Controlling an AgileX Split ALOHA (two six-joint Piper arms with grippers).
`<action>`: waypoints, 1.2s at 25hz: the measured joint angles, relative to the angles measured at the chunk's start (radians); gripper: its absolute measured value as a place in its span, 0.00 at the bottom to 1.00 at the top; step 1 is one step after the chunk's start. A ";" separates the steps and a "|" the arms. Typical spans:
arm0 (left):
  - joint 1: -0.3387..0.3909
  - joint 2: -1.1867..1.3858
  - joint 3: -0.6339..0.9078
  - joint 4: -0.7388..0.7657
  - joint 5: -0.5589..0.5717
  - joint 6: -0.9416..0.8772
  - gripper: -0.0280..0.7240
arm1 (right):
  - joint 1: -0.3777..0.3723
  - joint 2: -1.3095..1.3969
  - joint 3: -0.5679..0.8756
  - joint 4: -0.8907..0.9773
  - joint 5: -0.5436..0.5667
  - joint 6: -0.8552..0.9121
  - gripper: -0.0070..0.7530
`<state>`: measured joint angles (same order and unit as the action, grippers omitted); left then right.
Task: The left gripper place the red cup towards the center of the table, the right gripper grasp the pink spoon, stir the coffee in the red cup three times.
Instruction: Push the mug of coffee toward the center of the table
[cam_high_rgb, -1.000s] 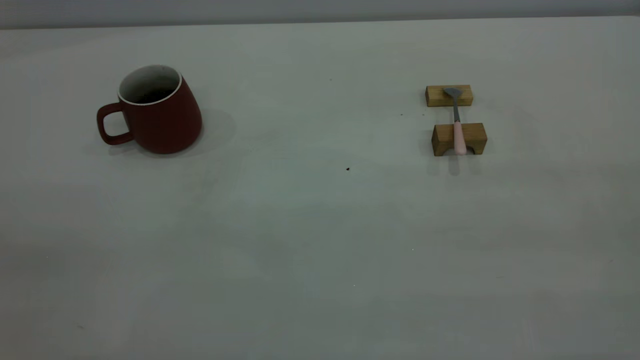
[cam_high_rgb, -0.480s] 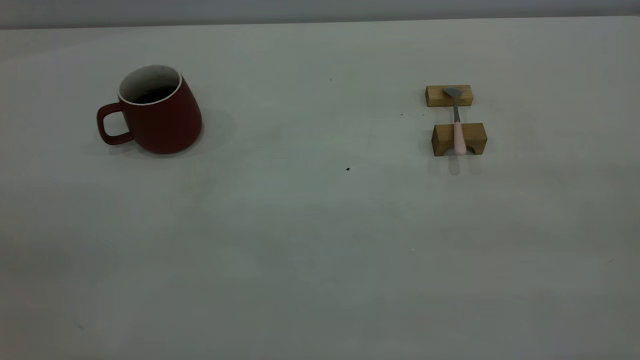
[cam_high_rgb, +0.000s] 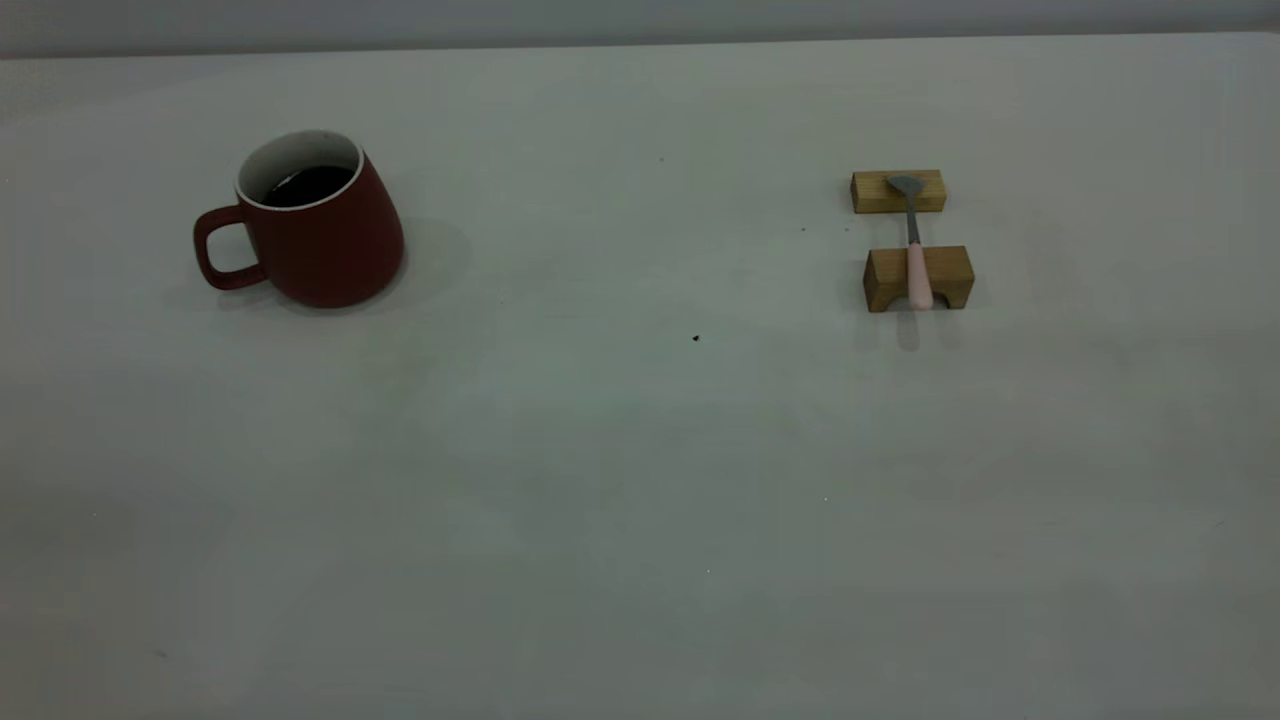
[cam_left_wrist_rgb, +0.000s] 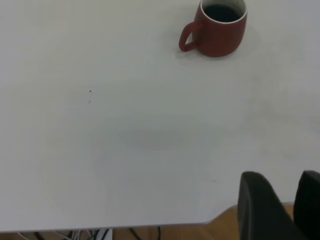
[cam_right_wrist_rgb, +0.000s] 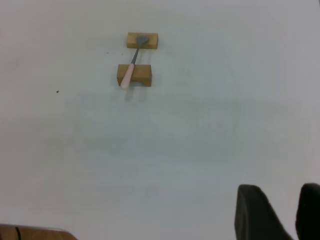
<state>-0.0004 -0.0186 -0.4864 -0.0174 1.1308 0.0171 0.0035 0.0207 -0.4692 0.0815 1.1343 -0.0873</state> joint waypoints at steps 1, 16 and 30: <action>-0.001 0.003 0.000 0.000 0.000 -0.006 0.36 | 0.000 0.000 0.000 0.000 0.000 0.000 0.33; -0.001 0.899 -0.243 0.017 -0.231 0.141 0.51 | 0.000 0.000 0.000 0.000 0.000 0.000 0.33; -0.001 1.726 -0.592 0.011 -0.420 0.570 0.92 | 0.000 0.000 0.000 0.000 0.000 0.000 0.33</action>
<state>-0.0015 1.7075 -1.0781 -0.0064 0.7107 0.5869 0.0035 0.0207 -0.4692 0.0815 1.1343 -0.0873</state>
